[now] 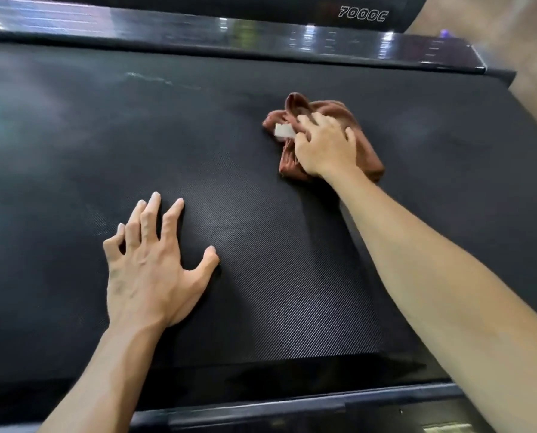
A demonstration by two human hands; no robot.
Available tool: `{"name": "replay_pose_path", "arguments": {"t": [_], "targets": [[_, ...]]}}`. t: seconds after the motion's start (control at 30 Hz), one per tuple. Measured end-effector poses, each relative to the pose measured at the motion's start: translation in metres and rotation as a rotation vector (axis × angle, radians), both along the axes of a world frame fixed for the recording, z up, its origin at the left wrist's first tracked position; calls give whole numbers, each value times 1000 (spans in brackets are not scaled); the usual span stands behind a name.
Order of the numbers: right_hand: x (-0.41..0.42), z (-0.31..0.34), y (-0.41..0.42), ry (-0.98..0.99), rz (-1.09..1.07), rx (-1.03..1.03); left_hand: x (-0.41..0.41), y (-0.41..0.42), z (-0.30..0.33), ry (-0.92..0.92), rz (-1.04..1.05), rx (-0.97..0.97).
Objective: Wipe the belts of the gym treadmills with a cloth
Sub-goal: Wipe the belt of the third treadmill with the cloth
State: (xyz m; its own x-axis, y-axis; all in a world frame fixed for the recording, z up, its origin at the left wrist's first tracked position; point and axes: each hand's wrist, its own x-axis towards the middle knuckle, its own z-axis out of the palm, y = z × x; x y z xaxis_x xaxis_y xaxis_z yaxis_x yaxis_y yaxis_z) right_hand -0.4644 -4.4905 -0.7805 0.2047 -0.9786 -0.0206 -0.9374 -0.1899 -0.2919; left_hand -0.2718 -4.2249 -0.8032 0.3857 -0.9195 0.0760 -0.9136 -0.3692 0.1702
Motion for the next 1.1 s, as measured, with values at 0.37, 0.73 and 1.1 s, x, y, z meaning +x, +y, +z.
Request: {"name": "replay_pose_path", "arguments": {"t": [0.37,0.73,1.1], "targets": [[101,6,14,26,474,62,2,-1,0,1,-4,20],[25,2,-30,38,17,47,0,-2,1,-4,2,22],[78,-4,39,33,480,29,0,-2,0,-13,3,19]]}}
